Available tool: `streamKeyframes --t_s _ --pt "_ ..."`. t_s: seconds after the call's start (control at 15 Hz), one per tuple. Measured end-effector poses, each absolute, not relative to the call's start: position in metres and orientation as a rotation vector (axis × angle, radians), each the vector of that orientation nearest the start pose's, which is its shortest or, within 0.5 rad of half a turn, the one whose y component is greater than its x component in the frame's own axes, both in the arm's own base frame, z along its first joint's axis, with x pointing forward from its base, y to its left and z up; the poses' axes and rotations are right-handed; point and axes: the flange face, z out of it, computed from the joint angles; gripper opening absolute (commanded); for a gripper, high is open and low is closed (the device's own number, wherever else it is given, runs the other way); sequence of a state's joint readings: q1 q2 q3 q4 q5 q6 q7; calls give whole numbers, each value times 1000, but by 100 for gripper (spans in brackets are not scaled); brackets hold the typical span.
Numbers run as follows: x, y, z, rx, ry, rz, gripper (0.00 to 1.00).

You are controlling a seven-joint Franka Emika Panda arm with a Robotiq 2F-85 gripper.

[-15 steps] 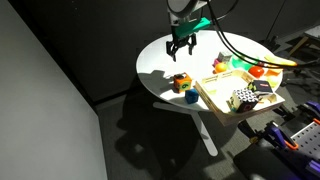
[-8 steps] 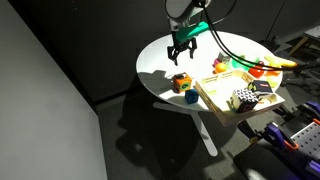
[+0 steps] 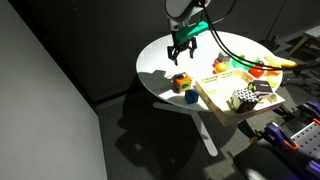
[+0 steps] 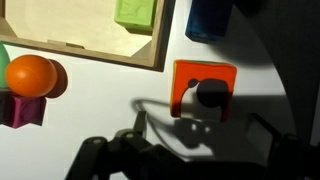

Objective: Put the orange plushy cube in the crate

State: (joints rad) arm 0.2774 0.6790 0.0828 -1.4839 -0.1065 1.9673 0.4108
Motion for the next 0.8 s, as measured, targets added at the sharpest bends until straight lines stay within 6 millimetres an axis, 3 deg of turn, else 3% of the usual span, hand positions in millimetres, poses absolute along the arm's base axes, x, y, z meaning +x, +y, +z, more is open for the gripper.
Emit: streamKeyframes --t_s 0.8 --pt "643 255 198 -3243 -47 307 100"
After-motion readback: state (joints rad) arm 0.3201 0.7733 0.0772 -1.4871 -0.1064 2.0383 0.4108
